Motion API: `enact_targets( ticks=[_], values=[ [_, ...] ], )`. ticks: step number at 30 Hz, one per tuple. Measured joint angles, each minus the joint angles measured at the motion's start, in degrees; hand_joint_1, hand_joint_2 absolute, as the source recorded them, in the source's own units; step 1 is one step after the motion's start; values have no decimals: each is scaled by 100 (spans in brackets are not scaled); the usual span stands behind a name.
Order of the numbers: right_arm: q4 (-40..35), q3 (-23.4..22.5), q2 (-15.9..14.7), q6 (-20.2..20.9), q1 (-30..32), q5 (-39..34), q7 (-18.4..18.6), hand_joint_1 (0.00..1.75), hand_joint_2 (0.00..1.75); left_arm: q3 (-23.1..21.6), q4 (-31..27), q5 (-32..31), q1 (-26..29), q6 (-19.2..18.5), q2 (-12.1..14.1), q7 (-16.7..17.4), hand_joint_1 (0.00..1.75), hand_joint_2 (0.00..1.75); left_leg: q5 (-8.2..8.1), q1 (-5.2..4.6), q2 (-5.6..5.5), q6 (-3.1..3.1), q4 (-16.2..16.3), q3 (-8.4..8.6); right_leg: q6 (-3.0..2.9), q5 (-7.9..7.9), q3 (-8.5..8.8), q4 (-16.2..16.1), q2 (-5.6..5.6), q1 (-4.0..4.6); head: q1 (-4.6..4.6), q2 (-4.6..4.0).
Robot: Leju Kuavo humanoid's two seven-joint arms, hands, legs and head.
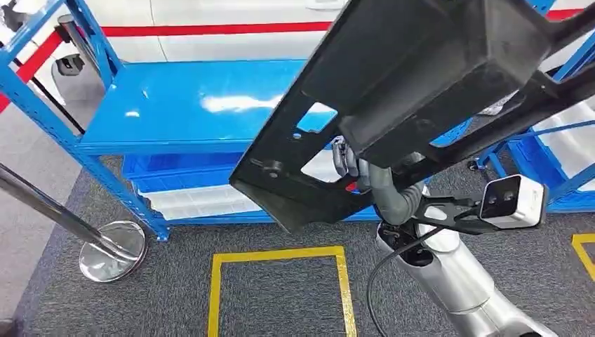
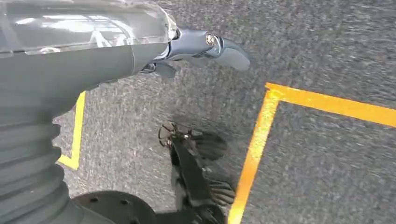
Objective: Take the parts from the cabinet and place them on the table.
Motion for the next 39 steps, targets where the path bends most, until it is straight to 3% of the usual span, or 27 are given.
enact_targets(
  ticks=[1, 2, 4, 5, 6, 7, 9, 10, 11, 12, 14, 15, 17, 19, 20, 21, 23, 25, 26, 27, 28, 30, 32, 35, 36, 38, 39],
  values=[
    [-6, 9, 0, -53, -47, -55, -7, 173, 175, 0, 0, -2, -8, 0, 26, -2, 0, 175, -222, -42, -11, 37, -528, 341, 34, 33, -52, 26, 11, 26, 0, 0],
    [-7, 17, 0, -77, -75, -81, -9, 173, 175, -2, 0, -2, -10, -2, 37, -7, 0, 175, -278, -41, -12, 74, -690, 406, 68, 83, -57, 23, 1, 20, 0, 0],
    [-7, 42, 0, -92, -115, -99, -20, 173, 175, -2, 0, -4, -12, -2, 48, -13, 0, 175, -195, -76, -8, 126, -649, 329, 134, 207, -78, -18, 5, -1, 0, 0],
    [-4, 53, 0, -99, -117, -103, -20, 173, 175, -2, 2, -2, 2, -2, 50, -11, 0, 175, -109, -49, 6, 176, -693, 252, 178, 269, -97, -35, 18, 38, 2, 0],
    [2, 55, 0, -108, -123, -105, -20, 173, 175, -2, 2, -2, -15, -2, 50, -11, 0, 175, -18, -14, 70, 222, -716, 212, 195, 106, -171, 23, 29, 5, 0, 0],
    [2, 57, 0, -112, -138, -107, -20, 173, 175, -2, 2, -2, -22, -4, 50, -9, 0, 175, 42, -10, 77, 277, -718, 116, 200, -219, -264, 238, 19, 9, 2, 0],
    [0, 85, 0, -118, -147, -107, -22, 173, 175, -4, 2, -2, -6, -4, 50, -4, 0, 175, 169, -16, 102, 293, -702, -59, 240, -897, -471, 1058, 16, -15, 2, 0],
    [2, 92, 13, -125, -146, -120, -22, 173, 175, -4, 2, -2, -5, -4, 50, -2, 0, 175, 234, -23, 107, 293, -692, -152, 259, -1069, -550, 1487, 13, -21, 0, 0],
    [4, 94, 13, -129, -145, -123, -22, 173, 175, -4, 2, -4, -10, -4, 50, -4, 0, 175, 300, -26, 114, 289, -676, -251, 272, -1024, -557, 1757, 13, -23, 2, 0],
    [7, 98, 13, -134, -145, -125, -22, 173, 175, -4, 2, -2, -10, -4, 50, -4, 0, 175, 361, -26, 115, 277, -656, -353, 273, -817, -463, 1786, 13, -23, 2, 0],
    [4, 105, 13, -158, -153, -149, -22, 173, 175, -4, 2, -2, -6, -4, 50, -4, 0, 175, 464, -24, 116, 249, -601, -536, 255, -363, 13, 1250, 9, -25, 2, 0],
    [4, 118, 13, -178, -168, -160, -22, 173, 175, -4, 2, -2, -7, -4, 50, -4, 0, 175, 507, -24, 115, 226, -564, -607, 239, -334, 366, 778, 8, -24, 0, 0],
    [-26, 142, 13, -245, -225, -166, -9, 173, 175, -4, 2, -2, -1, -4, 50, -4, 0, 175, 587, -51, 110, 166, -524, -687, 156, -755, 890, -140, 13, 24, -2, 0],
    [-26, 162, 13, -291, -282, -186, 4, 173, 175, -7, 2, 2, 10, -4, 52, -4, 0, 175, 718, -36, 109, 102, -597, -696, 119, -663, 812, -73, 15, 51, 0, 0],
    [-26, 175, 0, -317, -313, -193, 22, 173, 175, -4, 2, 7, 19, -2, 57, -4, 0, 175, 785, -47, 100, 65, -613, -706, 63, -603, 769, -90, 12, 43, 0, 0],
    [-24, 220, -11, -356, -353, -210, 44, 173, 175, -7, 7, 15, 18, 4, 66, -4, 0, 175, 714, -29, 95, 40, -601, -765, -11, -507, 715, -146, -23, -21, 0, 0],
    [-22, 280, -24, -385, -424, -245, 52, 173, 175, -7, 9, 46, 21, 13, 66, -7, 0, 175, 112, -16, 82, 7, -135, -926, -100, -387, 577, -145, -16, -10, 0, 0],
    [-22, 359, -33, -425, -460, -258, 46, 173, 175, -7, 9, 59, 23, 20, 66, -9, 0, 175, -453, -12, 83, -37, 816, -1140, -106, -269, 427, -137, -15, 6, -2, 0],
    [-22, 391, -35, -455, -460, -258, 13, 173, 175, -7, 11, 61, 26, 20, 66, -9, 0, 175, -510, -11, 83, -52, 1133, -1174, -104, -221, 361, -128, -15, 13, 0, 0],
    [-20, 426, -35, -470, -463, -256, 2, 173, 175, -7, 11, 61, 26, 22, 66, -13, 0, 175, -399, -10, 83, -56, 1209, -1102, -95, -172, 285, -114, -16, 17, 0, 0],
    [-17, 459, -35, -495, -467, -256, -9, 173, 175, -7, 11, 63, 26, 28, 66, -13, 0, 175, -215, -9, 83, -51, 1032, -920, -84, -136, 222, -103, -15, 18, 0, 0],
    [-20, 536, -35, -586, -525, -258, -61, 173, 175, -7, 9, 61, 25, 35, 68, -15, 0, 175, 129, -9, 74, -7, 52, -240, -48, -82, 135, -61, -7, 17, -2, 0],
    [-20, 581, -48, -634, -602, -258, -96, 173, 175, -7, 15, 61, 27, 35, 92, -17, 0, 175, -38, -50, 25, 36, -639, 170, 10, -37, 72, -37, -12, 39, 0, 0],
    [-20, 662, -48, -676, -630, -251, -134, 173, 175, -7, 22, 63, 26, 61, 98, 0, 0, 175, 1, -80, 19, 95, -685, 132, 114, 107, 29, -78, -17, 11, 0, 0],
    [-20, 678, -48, -676, -615, -223, -160, 173, 175, -7, 31, 70, 33, 101, 96, 26, 0, 175, 74, -16, 42, 158, -770, 125, 159, 104, -13, -72, -5, 42, 0, 0],
    [-22, 706, -48, -674, -620, -143, -201, 173, 175, -7, 33, 105, 22, 162, 98, 98, 0, 175, 167, -24, 82, 254, -762, 25, 218, -395, -128, 300, 3, 14, 0, 0],
    [-22, 734, -48, -676, -616, -114, -208, 173, 175, -7, 33, 111, 29, 201, 98, 125, 0, 175, 202, -35, 94, 278, -745, -47, 241, -750, -279, 794, 2, 3, 0, 0]
  ],
)
